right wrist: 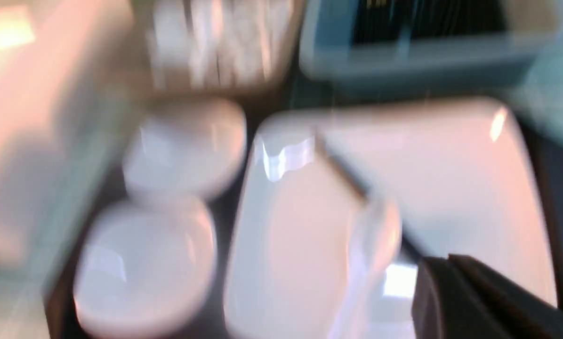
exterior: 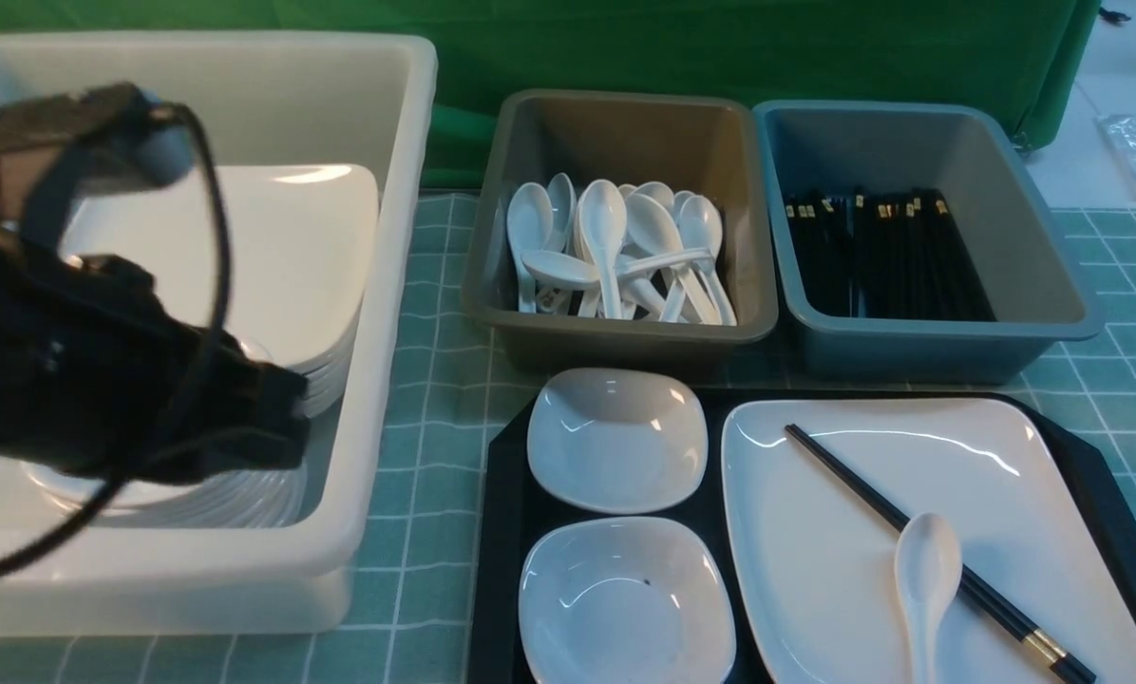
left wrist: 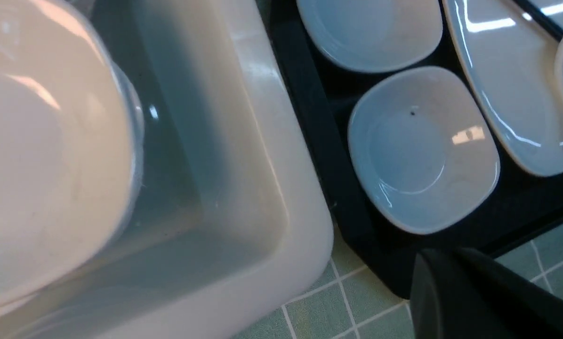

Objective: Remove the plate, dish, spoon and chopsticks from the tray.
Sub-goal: Use the right arm to grab a soup spoon from the plate

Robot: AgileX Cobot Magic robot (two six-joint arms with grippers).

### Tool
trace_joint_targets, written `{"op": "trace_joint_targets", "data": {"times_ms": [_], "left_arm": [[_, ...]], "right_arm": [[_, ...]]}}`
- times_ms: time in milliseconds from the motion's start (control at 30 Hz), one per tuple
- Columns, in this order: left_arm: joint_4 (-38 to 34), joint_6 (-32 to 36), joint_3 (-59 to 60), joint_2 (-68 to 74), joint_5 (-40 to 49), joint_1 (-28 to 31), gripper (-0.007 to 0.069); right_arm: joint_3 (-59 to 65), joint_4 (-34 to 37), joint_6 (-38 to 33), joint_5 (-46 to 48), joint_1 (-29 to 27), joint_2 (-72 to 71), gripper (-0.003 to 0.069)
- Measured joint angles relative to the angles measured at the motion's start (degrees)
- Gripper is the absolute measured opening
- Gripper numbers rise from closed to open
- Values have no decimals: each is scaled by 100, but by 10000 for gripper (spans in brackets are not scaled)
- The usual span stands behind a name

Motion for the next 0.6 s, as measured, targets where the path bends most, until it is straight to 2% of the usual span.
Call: {"op": "trace_joint_targets", "data": {"times_ms": [67, 167, 267, 433, 600], "left_arm": [[115, -113, 0, 31, -140, -372, 0], [132, -148, 0, 33, -447, -788, 0], [138, -152, 0, 33, -611, -901, 0], [225, -152, 0, 33, -624, -916, 0], [325, -154, 0, 33, -624, -916, 0]], "right_arm": [[-152, 0, -79, 232, 11, 742, 164], [-194, -39, -174, 208, 96, 1852, 323], [-199, -111, -143, -222, 400, 2691, 438], [-209, -223, 54, -863, 878, 3560, 498], [-209, -257, 226, -1373, 1168, 4200, 505]]}}
